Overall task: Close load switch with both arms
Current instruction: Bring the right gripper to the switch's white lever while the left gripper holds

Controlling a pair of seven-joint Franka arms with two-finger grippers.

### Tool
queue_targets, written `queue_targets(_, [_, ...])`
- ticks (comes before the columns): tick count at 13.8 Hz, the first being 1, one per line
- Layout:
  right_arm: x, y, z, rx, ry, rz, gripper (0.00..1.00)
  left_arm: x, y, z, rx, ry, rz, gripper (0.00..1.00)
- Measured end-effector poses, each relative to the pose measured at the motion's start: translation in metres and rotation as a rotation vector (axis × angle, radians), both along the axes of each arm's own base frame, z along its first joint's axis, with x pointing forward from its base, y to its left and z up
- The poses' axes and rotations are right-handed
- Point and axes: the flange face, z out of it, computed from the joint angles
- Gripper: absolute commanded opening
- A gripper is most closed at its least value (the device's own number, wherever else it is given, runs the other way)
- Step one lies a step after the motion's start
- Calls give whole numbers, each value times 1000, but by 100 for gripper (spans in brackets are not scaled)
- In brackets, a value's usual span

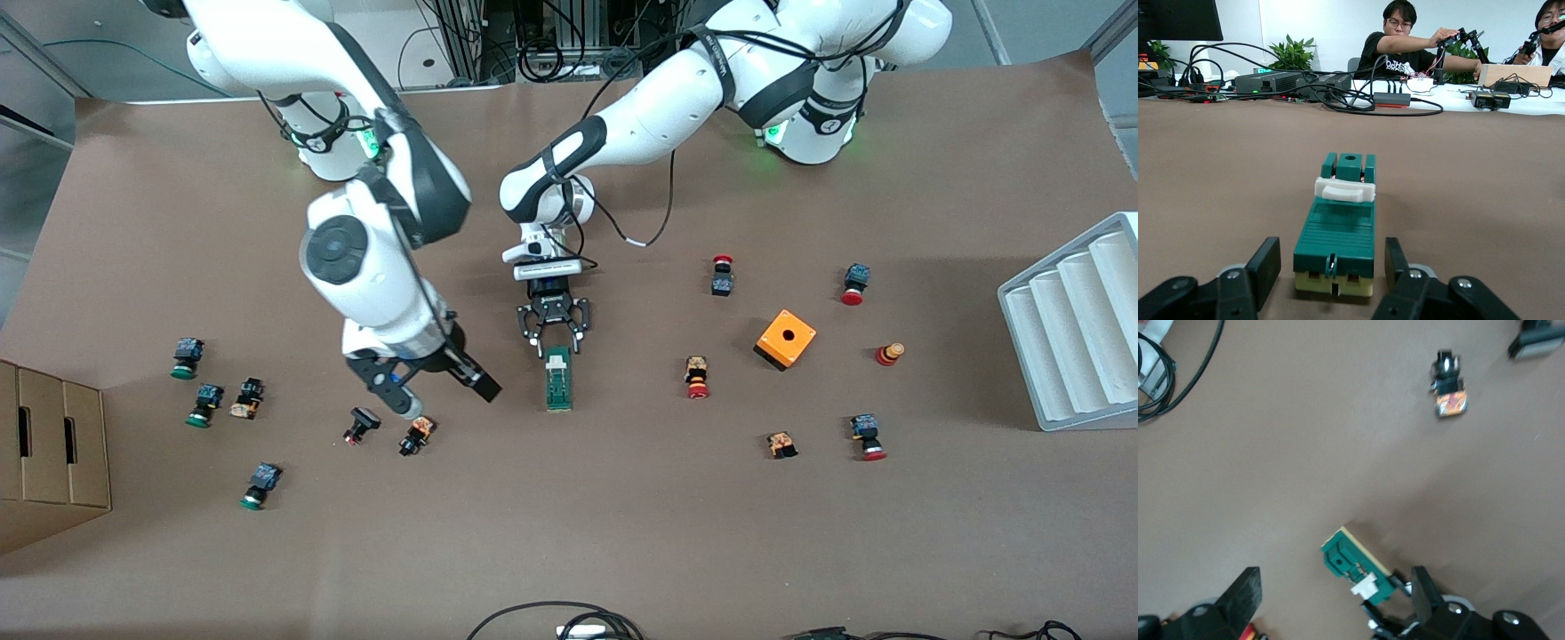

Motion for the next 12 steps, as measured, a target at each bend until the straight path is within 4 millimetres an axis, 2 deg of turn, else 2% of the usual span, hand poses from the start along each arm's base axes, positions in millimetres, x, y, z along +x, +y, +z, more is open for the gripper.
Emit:
queue_targets(3, [-12, 40, -28, 57, 32, -220, 99, 0, 0, 0, 5, 0, -2, 56])
queue_targets(6, [-22, 70, -56, 54, 75, -325, 90, 1, 0, 0, 31, 2, -9, 54])
queue_targets(9, [-29, 85, -76, 45, 83, -334, 81, 1, -1, 0, 37, 3, -11, 54])
queue_targets(10, [-32, 89, -82, 44, 86, -343, 73, 1, -1, 0, 39, 3, -11, 54])
queue_targets(11, [-34, 93, -87, 44, 88, -354, 71, 1, -1, 0, 39, 3, -11, 54])
queue_targets(12, [-37, 96, -93, 46, 86, -360, 62, 1, -1, 0, 40, 3, -11, 54])
